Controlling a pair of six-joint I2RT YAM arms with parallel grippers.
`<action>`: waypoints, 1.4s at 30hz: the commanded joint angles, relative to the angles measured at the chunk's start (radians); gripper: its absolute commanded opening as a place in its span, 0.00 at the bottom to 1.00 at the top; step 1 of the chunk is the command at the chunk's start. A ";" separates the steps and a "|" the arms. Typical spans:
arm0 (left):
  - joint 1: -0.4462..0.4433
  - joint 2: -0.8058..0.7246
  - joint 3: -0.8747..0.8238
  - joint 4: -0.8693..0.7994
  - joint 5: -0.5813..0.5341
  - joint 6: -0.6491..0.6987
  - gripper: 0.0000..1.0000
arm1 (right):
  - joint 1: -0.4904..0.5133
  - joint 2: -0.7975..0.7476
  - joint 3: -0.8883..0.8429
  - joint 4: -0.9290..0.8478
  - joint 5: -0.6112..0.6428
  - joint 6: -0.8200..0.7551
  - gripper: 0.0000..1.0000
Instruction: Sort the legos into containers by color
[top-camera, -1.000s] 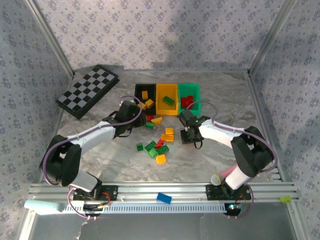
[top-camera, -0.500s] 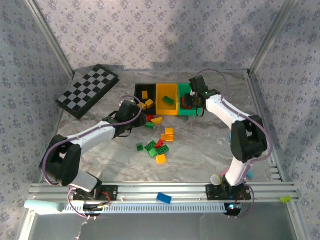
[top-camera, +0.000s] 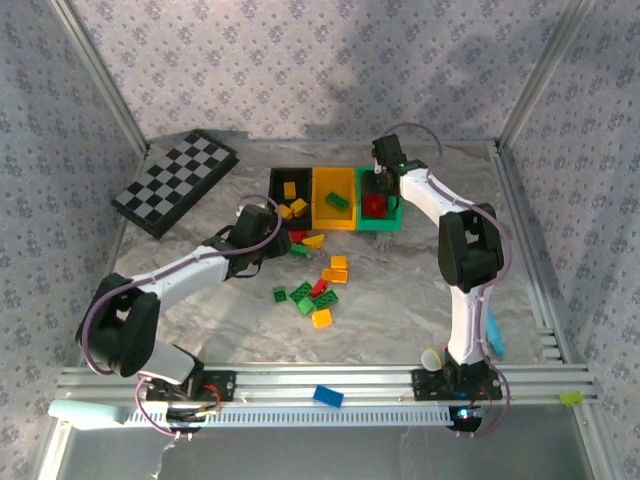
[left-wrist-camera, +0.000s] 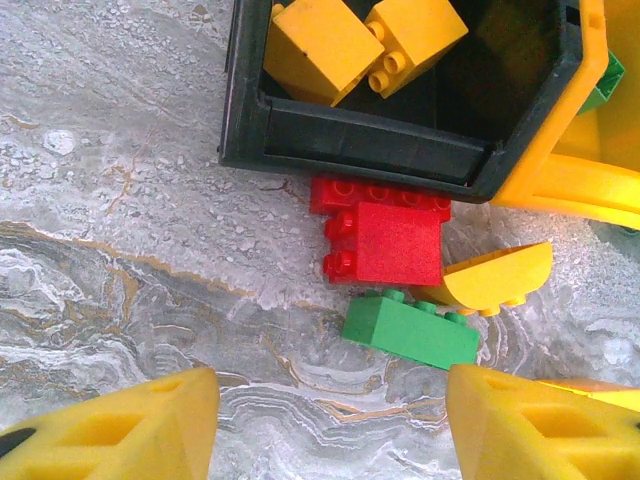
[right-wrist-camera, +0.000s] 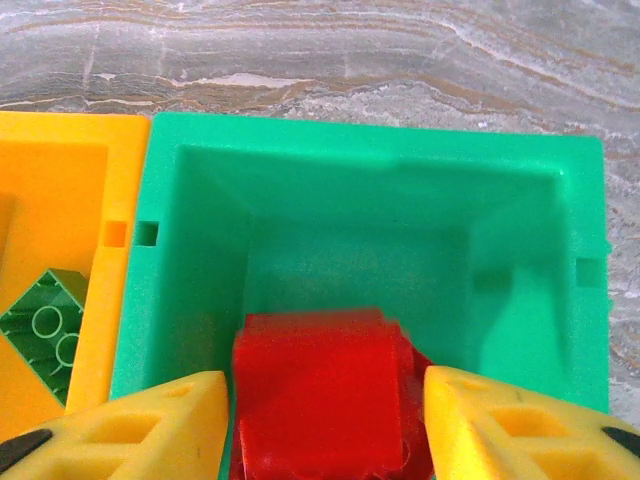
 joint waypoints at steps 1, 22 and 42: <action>0.004 -0.025 0.003 -0.011 -0.015 -0.010 0.62 | 0.005 -0.020 0.013 -0.031 0.004 -0.021 0.59; 0.004 -0.011 0.000 0.007 0.000 -0.004 0.62 | 0.275 -0.509 -0.514 -0.072 -0.080 0.021 0.56; 0.002 -0.009 -0.019 0.025 -0.002 -0.015 0.62 | 0.559 -0.375 -0.585 -0.034 -0.189 0.232 0.55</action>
